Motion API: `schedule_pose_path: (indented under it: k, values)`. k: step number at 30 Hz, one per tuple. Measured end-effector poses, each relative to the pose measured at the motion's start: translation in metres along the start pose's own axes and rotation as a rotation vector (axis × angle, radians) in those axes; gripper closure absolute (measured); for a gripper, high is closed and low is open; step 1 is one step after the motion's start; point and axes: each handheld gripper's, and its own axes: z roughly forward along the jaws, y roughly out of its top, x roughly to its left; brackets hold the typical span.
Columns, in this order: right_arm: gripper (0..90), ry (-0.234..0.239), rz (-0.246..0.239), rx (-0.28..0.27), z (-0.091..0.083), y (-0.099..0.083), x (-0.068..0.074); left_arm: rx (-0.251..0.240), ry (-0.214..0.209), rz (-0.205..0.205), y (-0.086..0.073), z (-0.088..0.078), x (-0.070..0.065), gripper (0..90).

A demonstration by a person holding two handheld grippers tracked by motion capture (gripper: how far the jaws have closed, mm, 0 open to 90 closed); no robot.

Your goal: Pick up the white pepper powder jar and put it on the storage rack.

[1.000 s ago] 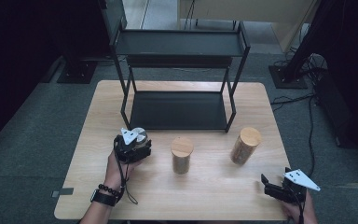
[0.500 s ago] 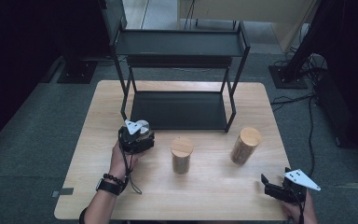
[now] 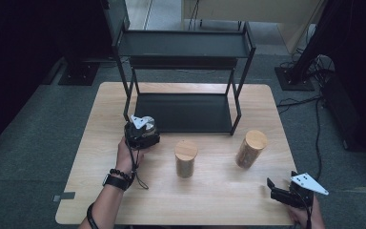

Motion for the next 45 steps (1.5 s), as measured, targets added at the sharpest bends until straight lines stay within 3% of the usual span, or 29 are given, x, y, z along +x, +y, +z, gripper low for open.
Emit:
schedule_pose_path:
  k: [29,45]
  values:
    - [4.5,0.012,0.001,0.000,0.000,0.000,0.000,0.018,0.027,-0.003,0.026,0.033,-0.002,30.9]
    - [5.2,0.021,0.002,0.004,0.000,0.000,-0.001,0.021,0.063,0.001,0.042,0.055,-0.006,30.9]
